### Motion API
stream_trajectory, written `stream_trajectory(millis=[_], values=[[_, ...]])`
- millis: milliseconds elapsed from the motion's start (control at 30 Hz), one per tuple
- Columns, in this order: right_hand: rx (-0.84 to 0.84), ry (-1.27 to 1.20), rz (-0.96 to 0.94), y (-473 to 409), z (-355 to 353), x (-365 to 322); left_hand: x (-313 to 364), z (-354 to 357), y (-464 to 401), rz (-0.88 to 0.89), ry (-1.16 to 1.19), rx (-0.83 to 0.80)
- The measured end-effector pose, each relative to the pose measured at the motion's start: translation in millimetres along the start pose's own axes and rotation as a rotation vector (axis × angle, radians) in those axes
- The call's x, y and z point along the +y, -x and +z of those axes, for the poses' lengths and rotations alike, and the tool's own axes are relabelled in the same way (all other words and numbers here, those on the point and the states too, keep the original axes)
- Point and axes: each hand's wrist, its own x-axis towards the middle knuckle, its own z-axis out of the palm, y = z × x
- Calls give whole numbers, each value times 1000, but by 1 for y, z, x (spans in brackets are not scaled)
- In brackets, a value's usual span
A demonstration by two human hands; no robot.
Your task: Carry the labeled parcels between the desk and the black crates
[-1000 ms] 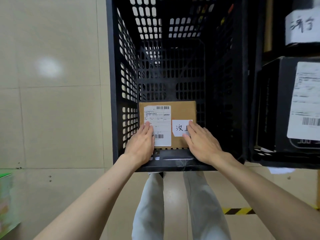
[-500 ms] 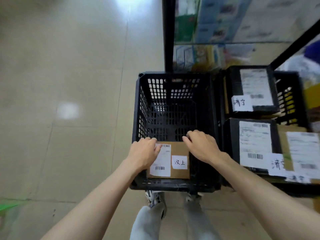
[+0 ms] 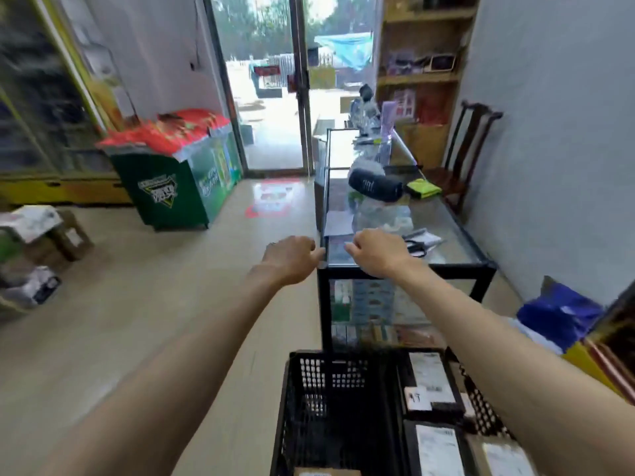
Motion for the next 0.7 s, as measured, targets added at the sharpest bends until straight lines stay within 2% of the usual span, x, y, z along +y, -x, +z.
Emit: stream_trajectory(millis=[200,333,533,700], values=[[92,60,-49,-28,-128,-3,19,-137,-17,42,-40,225],[116,92,-115,-36,-184,-2,25,-181,-15,2,-94,209],[161,157,-197,-51,-198,13,11,-194,-6,-161,-110,214],[181,162,-358,-57,-191,-27,-11,-209,42,-308,-145,262]])
